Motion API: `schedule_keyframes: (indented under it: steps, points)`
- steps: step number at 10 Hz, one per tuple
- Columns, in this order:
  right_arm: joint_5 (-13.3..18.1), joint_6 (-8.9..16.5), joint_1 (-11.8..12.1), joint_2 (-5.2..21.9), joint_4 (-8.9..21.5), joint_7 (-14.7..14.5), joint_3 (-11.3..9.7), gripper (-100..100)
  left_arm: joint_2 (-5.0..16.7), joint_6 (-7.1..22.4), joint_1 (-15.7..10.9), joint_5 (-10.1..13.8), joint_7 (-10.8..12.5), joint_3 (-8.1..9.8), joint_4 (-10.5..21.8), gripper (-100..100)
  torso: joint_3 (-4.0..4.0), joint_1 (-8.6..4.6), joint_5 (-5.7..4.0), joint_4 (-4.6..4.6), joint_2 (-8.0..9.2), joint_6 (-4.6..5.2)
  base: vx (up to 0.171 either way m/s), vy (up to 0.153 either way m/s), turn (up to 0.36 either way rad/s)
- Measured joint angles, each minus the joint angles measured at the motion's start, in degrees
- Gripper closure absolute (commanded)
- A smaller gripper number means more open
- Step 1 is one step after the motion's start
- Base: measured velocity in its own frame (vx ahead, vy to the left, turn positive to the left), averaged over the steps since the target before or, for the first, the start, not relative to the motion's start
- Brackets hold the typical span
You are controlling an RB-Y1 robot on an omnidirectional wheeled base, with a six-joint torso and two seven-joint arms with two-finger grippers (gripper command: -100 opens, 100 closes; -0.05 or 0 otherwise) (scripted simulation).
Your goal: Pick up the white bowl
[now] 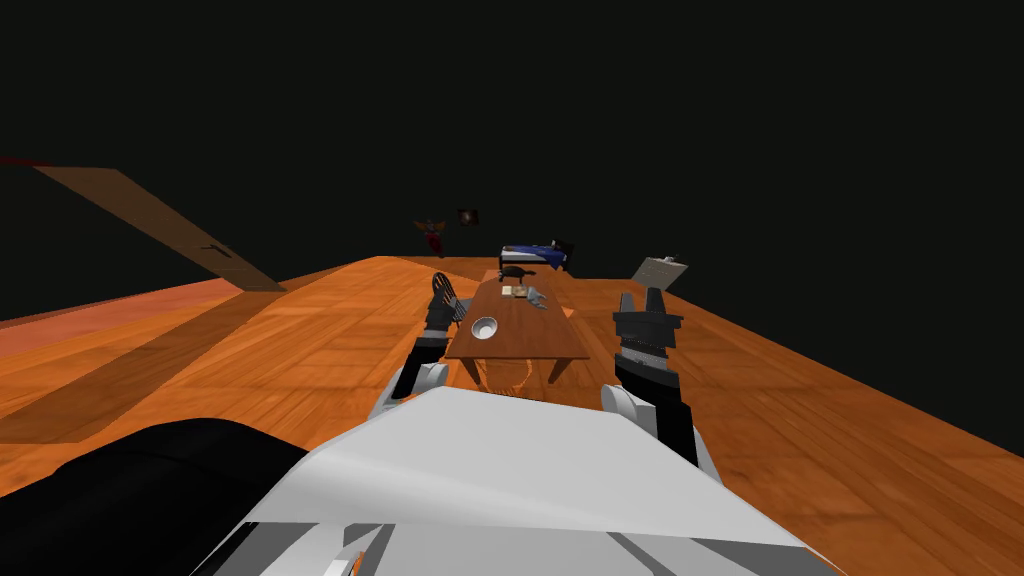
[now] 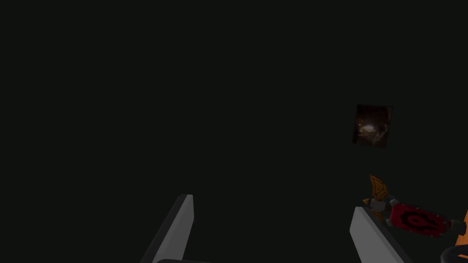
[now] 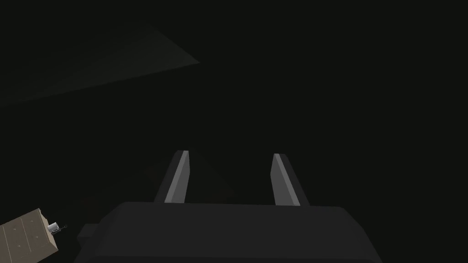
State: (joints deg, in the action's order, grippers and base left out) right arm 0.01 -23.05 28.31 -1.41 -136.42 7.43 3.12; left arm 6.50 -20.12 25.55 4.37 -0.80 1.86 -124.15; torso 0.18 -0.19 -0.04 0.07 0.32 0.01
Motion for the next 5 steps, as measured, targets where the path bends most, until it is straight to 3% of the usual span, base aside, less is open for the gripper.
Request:
schedule_keyframes:
  steps: [5]
  points:
    - [0.0,0.0,0.0,0.0,0.0,0.0,0.0,0,1.32,6.49,-4.83,0.83,2.91,2.66,6.91,-100,0.03,-0.01,0.0,0.01,0.04,0.0,-0.083,-0.052,-0.053]
